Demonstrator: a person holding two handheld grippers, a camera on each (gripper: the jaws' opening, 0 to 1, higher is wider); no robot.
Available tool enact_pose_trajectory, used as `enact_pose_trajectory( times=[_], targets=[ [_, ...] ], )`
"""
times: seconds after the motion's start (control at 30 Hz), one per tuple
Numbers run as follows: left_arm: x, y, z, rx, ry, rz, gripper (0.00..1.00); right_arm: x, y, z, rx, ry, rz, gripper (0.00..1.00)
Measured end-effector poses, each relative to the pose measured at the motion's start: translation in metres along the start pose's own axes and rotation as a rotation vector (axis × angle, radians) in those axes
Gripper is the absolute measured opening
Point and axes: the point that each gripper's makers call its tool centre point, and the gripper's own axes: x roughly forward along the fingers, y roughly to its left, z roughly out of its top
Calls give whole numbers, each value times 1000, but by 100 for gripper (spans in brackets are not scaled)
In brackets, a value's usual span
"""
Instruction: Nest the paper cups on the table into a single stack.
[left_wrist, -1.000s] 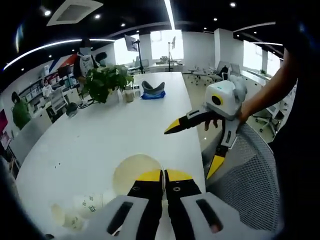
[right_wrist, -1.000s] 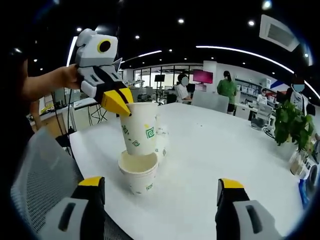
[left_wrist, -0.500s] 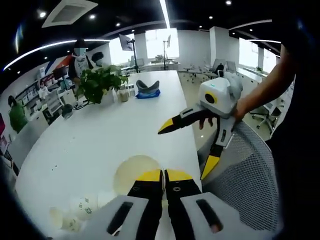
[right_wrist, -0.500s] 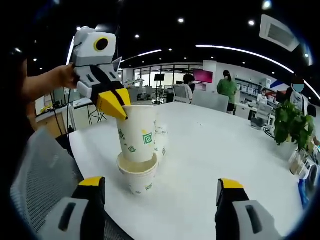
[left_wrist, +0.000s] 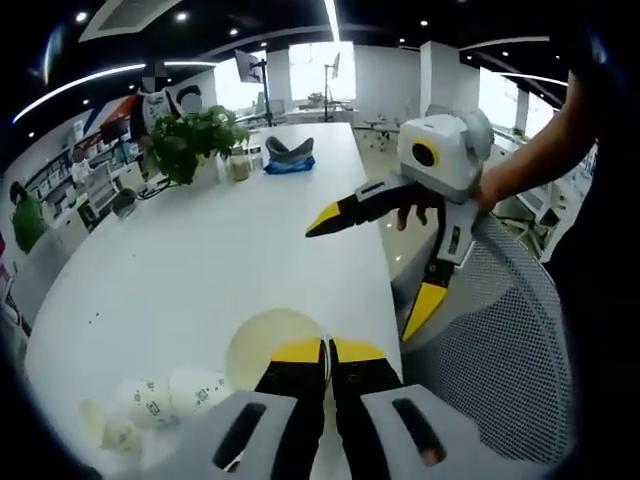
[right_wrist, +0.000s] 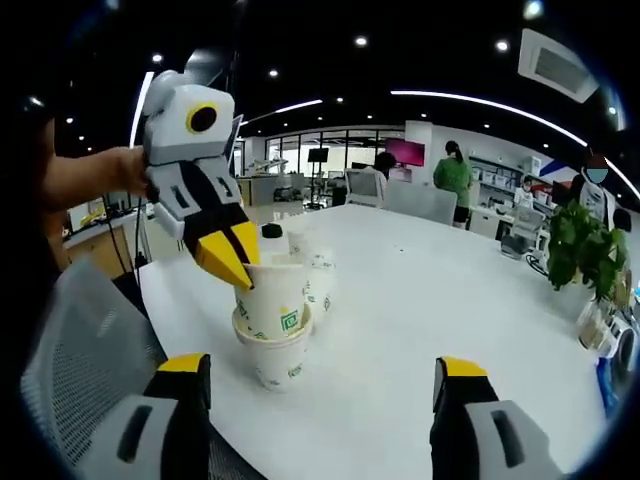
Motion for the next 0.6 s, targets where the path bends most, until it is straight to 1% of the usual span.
enact_pose_trajectory(
  times=[0.1,0.17,0.43,0.57,0.6],
  targets=[
    [4,-3,-4,-4,12,-8,0,0,0,0,0,1,0,94],
    [7,-1,-11,-5,21,-12,0,0,0,0,2,2,1,93],
    [13,-3,-26,-14,64,-23,0,1,0,-3,-5,14,7,93],
    [13,-6,-28,-31,64,-32,0,1,1,-4,-6,18,8,93],
    [14,-6,-31,-33,67,-34,0,1,1,-4,-7,19,9,93]
  ],
)
